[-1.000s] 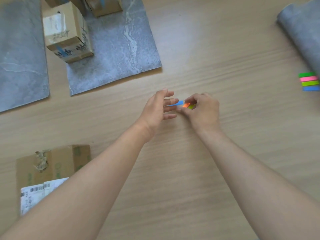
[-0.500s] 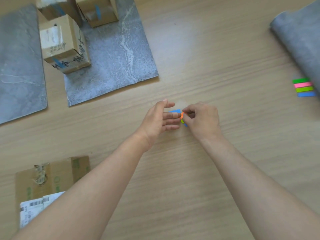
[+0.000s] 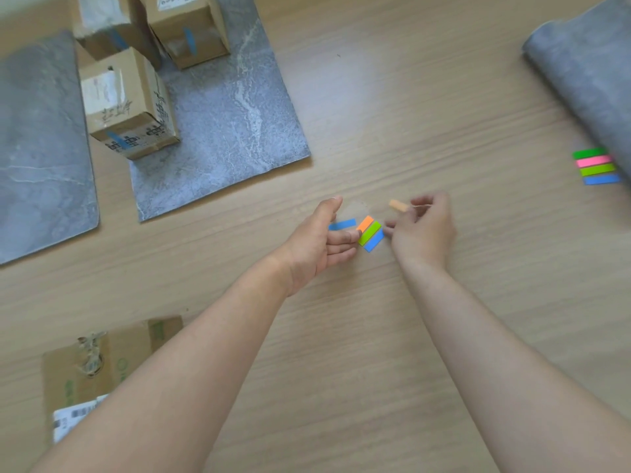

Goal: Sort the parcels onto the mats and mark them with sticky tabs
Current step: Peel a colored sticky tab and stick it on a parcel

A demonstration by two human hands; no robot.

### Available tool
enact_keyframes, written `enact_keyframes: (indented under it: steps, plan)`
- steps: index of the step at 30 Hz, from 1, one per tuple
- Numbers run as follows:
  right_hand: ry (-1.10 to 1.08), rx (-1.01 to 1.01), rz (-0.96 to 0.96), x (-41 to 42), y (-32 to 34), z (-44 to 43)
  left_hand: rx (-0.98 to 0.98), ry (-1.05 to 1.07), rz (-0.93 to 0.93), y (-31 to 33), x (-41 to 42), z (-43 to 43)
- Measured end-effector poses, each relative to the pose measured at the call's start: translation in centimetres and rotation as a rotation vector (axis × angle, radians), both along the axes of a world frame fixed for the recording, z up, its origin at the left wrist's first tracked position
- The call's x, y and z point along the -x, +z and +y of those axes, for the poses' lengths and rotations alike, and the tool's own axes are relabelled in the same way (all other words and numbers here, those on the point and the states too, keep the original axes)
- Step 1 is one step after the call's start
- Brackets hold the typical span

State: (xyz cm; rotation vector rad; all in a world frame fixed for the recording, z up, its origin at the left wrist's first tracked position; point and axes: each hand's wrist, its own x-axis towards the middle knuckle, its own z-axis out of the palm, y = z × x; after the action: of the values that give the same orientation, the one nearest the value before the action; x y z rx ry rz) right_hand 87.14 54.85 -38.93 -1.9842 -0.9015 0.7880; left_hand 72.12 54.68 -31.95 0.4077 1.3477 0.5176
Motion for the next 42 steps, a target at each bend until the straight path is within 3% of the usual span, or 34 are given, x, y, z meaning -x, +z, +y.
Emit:
enact_keyframes:
  steps: [3,7,9,17,23,26,30,36,42]
  plan:
    - [-0.168,-0.147,0.201,-0.1,1.4,-0.8,-0.029,-0.031,-0.006,0.0,-0.1,-0.2]
    - [0.038,-0.304,0.211,1.0,3.9,-2.6,-0.256,0.05,0.146,0.0,0.1,-1.1]
    - [0.144,-0.349,0.163,1.8,4.8,-3.4,-0.339,0.124,0.181,0.3,1.1,-1.7]
    - [0.545,-0.578,-0.092,4.3,6.8,-5.7,-0.358,0.225,0.114,3.0,4.9,-4.5]
    - [0.713,-0.757,-0.44,6.6,8.4,-8.5,-0.37,0.212,0.149,5.6,8.1,-8.7]
    - [0.751,-0.821,-0.482,8.1,9.3,-10.5,-0.387,0.205,0.144,6.4,9.9,-11.1]
    - [0.773,-0.836,-0.396,10.6,10.6,-14.4,-0.47,0.197,0.209,7.2,12.7,-14.8]
    - [0.625,-0.686,-0.213,16.0,12.1,-22.3,-0.613,0.157,0.255,7.6,18.8,-23.1]
    - [0.665,-0.542,-0.236,21.6,11.5,-29.7,-0.659,0.171,0.326,7.4,24.7,-31.3]
